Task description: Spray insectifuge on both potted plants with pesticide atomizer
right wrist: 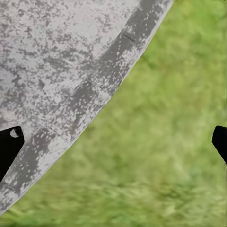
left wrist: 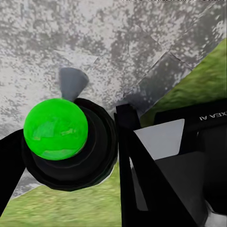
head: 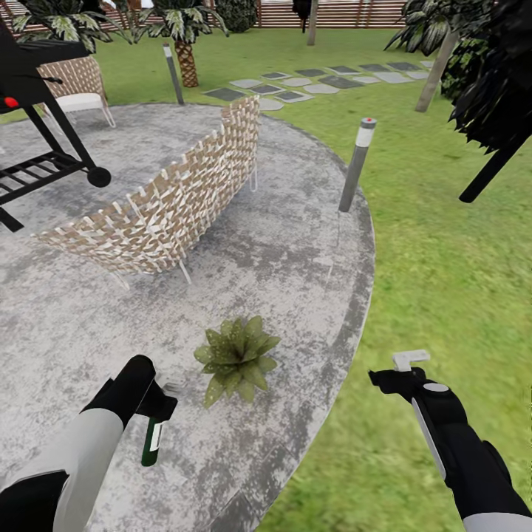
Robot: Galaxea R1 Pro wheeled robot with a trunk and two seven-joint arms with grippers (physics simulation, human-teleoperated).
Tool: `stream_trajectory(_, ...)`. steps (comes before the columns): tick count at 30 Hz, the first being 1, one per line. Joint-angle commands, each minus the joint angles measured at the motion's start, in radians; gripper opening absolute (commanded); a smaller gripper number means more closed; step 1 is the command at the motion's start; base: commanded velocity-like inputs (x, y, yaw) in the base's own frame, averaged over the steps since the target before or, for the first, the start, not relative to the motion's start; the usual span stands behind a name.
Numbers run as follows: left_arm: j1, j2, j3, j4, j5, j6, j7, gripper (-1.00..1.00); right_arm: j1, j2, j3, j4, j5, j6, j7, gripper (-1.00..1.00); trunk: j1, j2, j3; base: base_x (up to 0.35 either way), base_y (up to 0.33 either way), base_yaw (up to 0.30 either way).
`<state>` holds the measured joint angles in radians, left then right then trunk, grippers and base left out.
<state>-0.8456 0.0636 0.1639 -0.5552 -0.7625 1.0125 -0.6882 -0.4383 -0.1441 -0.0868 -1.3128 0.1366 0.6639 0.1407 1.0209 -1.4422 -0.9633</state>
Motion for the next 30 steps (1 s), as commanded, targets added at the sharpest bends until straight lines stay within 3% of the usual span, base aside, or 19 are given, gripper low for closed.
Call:
stream_trajectory(1, 0.000, -0.001, 0.005, -0.001, -0.011, 0.003, -0.009, -1.00, 0.000, 0.000, -0.001, -0.001, 0.011, 0.004, 0.009, 1.00, 0.000, 0.000, -0.001, 0.000, -0.217, 0.020)
stream_trajectory(9, 0.000, -0.002, 0.002, -0.001, -0.011, 0.003, -0.009, -1.00, 0.000, 0.000, -0.002, -0.002, 0.011, 0.004, 0.008, 1.00, 0.000, 0.000, -0.001, 0.000, -0.288, 0.020)
stream_trajectory(16, 0.000, -0.002, 0.002, -0.002, -0.011, 0.003, -0.009, -1.00, 0.000, 0.000, -0.001, -0.001, 0.011, 0.004, 0.008, 1.00, 0.000, 0.000, -0.007, 0.025, -0.306, 0.192)
stream_trajectory(24, -0.001, -0.002, 0.003, -0.002, -0.011, 0.003, -0.009, -1.00, 0.000, 0.000, -0.001, -0.001, 0.011, 0.004, 0.008, 1.00, 0.000, 0.000, -0.015, 0.226, -0.270, 0.216)
stream_trajectory(30, 0.000, -0.001, 0.003, -0.002, -0.011, 0.003, -0.010, -1.00, 0.000, 0.000, -0.001, -0.002, 0.011, 0.004, 0.009, 1.00, 0.000, 0.000, -0.017, 0.257, -0.246, 0.051)
